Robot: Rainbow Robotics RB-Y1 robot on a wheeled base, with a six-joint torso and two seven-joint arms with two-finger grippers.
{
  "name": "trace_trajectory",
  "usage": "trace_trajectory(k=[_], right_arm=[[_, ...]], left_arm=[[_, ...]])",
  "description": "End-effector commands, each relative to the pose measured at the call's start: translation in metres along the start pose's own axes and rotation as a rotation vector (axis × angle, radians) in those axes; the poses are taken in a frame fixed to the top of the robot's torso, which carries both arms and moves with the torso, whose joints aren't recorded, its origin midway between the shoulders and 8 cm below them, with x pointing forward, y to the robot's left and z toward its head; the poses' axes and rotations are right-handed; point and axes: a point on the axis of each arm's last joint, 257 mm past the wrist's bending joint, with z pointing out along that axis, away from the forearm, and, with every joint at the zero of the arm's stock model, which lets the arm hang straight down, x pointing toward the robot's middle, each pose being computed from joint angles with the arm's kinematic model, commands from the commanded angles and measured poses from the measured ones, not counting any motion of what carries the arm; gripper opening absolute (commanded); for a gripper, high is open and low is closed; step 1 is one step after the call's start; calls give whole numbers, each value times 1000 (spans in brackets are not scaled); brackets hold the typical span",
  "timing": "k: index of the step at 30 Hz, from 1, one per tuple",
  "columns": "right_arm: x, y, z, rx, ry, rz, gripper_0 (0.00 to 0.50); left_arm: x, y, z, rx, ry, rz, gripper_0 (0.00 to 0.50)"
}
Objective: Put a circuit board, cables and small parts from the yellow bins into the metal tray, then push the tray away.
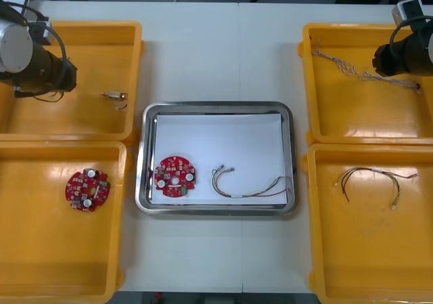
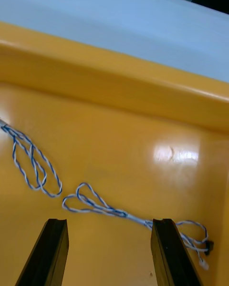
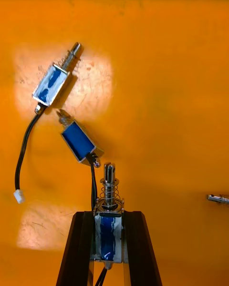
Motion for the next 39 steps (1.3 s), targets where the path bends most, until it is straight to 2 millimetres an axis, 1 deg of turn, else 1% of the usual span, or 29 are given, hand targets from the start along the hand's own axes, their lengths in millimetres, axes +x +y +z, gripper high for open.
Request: trace_trajectory(k=[1, 8, 13, 18, 19, 20, 21, 22, 23, 24, 25, 27, 30, 32, 35, 39], right_arm=[[-35, -17, -1, 43, -64, -44, 500], [-29, -17, 13, 52, -66, -57, 500], [-21, -12, 25, 43, -70, -51, 500], [-19, -6, 33, 18, -89, -21, 500], [-17, -4, 35, 16, -90, -20, 500], [-17, -4, 37, 15, -91, -15, 500], [-16, -2, 38, 13, -90, -13, 500], [-15, -2, 39, 13, -94, -10, 500], [-13, 0, 41, 11, -91, -5, 500], [-13, -1, 41, 12, -92, -4, 500], [-13, 1, 42, 10, -92, -1, 500], [-12, 4, 43, 4, -91, 5, 500], [-11, 4, 43, 3, -89, 9, 500], [-11, 6, 44, 0, -87, 8, 500], [-6, 6, 47, -2, -76, 13, 500], [-5, 14, 51, -15, -67, 25, 500]], left_arm=[[-18, -31, -4, 46, -35, 161, 0], [-8, -43, 5, 64, -16, 160, 0], [-5, -47, 8, 58, -14, 163, 0], [-3, -46, 9, 57, -12, 166, 0], [-1, -46, 10, 57, -8, 167, 15], [-1, -47, 10, 58, -8, 168, 79], [-1, -47, 10, 57, -9, 170, 115], [-1, -47, 10, 57, -9, 170, 181], [0, -46, 11, 57, -7, 171, 218], [0, -47, 11, 58, -6, 174, 235], [-1, -47, 10, 57, -9, 173, 265], [-1, -47, 10, 57, -9, 176, 351], [0, -46, 11, 57, -8, 179, 398], [0, -46, 11, 57, -8, 180, 420], [0, -46, 11, 57, -8, 182, 437], [1, -46, 11, 58, -5, 181, 449]])
